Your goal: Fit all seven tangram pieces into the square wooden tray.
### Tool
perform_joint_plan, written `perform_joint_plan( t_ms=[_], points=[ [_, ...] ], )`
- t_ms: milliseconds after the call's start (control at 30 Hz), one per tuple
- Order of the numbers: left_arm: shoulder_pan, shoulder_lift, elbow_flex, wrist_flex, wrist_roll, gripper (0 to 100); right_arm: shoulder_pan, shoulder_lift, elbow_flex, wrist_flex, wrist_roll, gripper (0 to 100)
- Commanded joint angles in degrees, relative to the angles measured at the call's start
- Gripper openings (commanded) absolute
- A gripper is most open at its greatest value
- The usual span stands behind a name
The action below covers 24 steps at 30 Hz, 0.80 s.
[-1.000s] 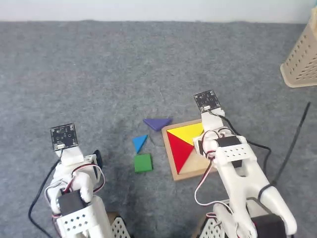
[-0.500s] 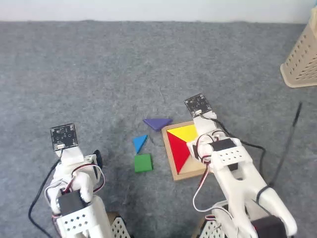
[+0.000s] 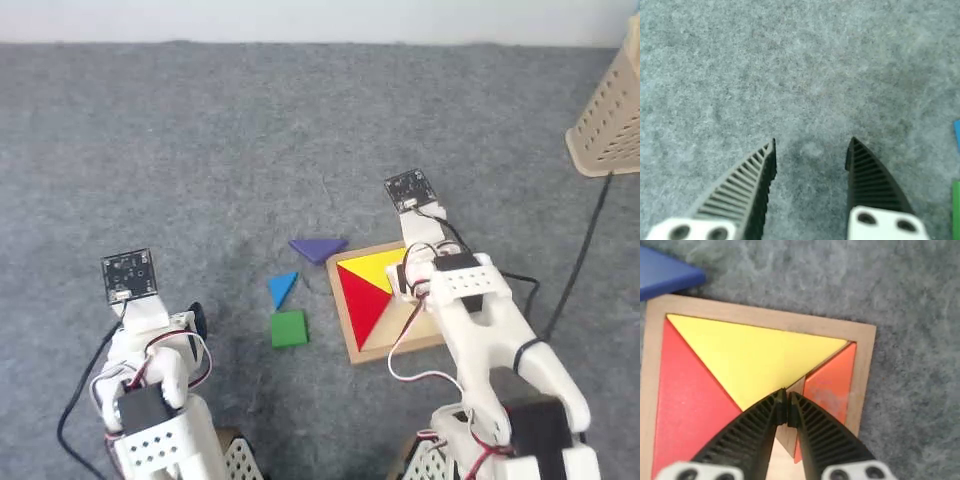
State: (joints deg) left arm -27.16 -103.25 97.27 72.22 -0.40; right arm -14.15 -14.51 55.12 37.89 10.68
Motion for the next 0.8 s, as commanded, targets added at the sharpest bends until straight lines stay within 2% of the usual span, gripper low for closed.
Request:
perform_joint_plan(
  t_ms=[0, 133, 400, 567, 767],
  points=[
    [-0.26, -1.14, -0.75, 0.18, -0.35, 22, 1.63, 2.77, -3.08, -0.84, 0.7, 2.7],
    [-0.26, -1.14, -0.75, 0.18, -0.35, 22, 1.63, -1.1, -3.08, 0.04, 0.7, 2.8],
    [-0.26, -1.14, -0.75, 0.18, -0.35, 22, -1.19, -13.14, -2.9, 8.04, 0.79, 3.2],
    [-0.26, -1.14, -0.75, 0.18, -0.35, 22, -8.04, -13.85, -7.21, 11.74, 1.14, 4.0],
    [-0.26, -1.14, -0.75, 0.18, -0.35, 22, -21.67, -6.55, -13.98, 16.84, -0.7, 13.0]
  ],
)
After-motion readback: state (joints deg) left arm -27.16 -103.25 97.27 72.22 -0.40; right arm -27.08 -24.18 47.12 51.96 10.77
